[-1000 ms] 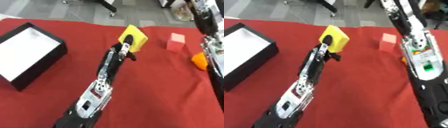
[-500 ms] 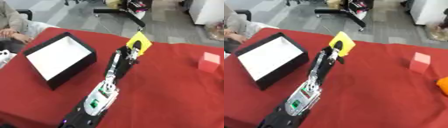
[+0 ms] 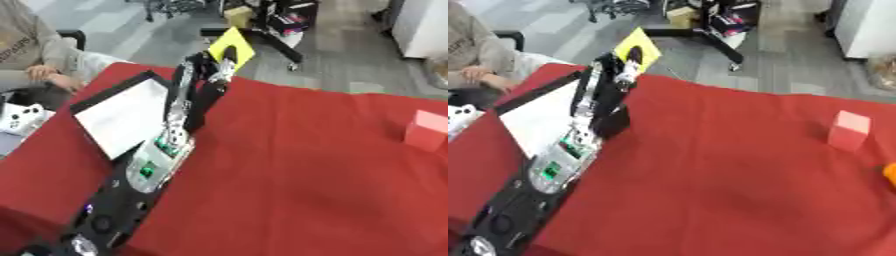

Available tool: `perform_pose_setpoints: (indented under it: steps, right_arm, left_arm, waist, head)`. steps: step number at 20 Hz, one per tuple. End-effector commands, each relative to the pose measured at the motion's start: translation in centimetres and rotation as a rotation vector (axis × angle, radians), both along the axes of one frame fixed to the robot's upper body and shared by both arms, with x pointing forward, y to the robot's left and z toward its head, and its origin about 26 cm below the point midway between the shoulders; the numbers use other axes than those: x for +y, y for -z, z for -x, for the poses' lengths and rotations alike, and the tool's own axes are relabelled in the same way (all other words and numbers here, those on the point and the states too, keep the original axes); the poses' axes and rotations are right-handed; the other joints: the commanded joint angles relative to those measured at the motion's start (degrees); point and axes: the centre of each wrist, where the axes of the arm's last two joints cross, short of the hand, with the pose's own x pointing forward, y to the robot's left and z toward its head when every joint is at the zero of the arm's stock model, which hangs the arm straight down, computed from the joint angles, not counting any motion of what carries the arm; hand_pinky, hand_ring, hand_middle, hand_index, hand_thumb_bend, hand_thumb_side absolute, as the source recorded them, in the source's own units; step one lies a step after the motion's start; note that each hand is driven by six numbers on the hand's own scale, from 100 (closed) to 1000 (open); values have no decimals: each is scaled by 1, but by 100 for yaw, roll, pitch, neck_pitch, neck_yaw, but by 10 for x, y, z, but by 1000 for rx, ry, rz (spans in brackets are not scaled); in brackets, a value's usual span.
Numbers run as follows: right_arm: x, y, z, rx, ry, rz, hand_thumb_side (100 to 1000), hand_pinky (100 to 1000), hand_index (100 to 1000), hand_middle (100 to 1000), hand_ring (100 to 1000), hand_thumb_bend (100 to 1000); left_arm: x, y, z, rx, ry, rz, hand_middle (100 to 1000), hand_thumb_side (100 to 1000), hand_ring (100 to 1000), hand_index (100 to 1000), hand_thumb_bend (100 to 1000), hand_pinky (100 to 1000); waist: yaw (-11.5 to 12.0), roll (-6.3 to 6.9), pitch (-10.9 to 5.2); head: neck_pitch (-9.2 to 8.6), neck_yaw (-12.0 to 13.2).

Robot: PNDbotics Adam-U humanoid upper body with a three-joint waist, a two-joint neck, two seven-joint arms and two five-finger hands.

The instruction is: Pick up the objects with one hand, pass them to the other hand, and then place them into the box on the other side of the table.

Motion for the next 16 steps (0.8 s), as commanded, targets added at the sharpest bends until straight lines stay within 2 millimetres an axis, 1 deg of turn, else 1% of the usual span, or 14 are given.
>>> perform_pose_setpoints:
  steps: [1,2,6,10,13,14,16]
  right_arm:
    - [-11,-6,3,-11,31,23,1000,682,673,610,505,100]
    - [-12,-4,3,-2,34,22,1000,682,673,610,504,100]
    - [-14,3,4,18,37,15,1000,681,671,608,503,100]
    - [-10,5,3,25,22,4,1000,682,671,608,503,100]
    - [-7,6,1,29,7,-4,1000,682,670,607,502,100]
    - [-6,7,1,31,4,-5,1000,682,670,607,502,100]
    - [-6,7,1,34,2,-6,1000,682,670,607,501,100]
  left_arm:
    - [37,-7,-10,30,-142,-153,355,360,453,502,496,672]
    - [46,-5,-12,55,-177,-198,372,363,465,516,567,681]
    - [88,-4,-20,164,-315,-365,394,369,486,534,686,696]
    - [138,-12,-23,268,-490,-516,398,372,475,535,704,695]
    - [179,-19,-20,341,-650,-621,402,373,479,520,716,695]
    - [187,-17,-20,368,-689,-647,413,378,488,525,752,700]
    - [198,-7,-20,437,-751,-692,432,409,502,544,777,707]
  waist:
    - [-20,0,-105]
    - [-35,3,-109]
    - [-133,-4,-114]
    - [-285,-47,-102]
    - [-411,-77,-84]
    - [-434,-79,-81]
    - [-463,-75,-78]
  head:
    - [43,-28]
    - [46,-36]
    - [64,1]
    - [44,59]
    - [21,103]
    - [17,118]
    - [14,137]
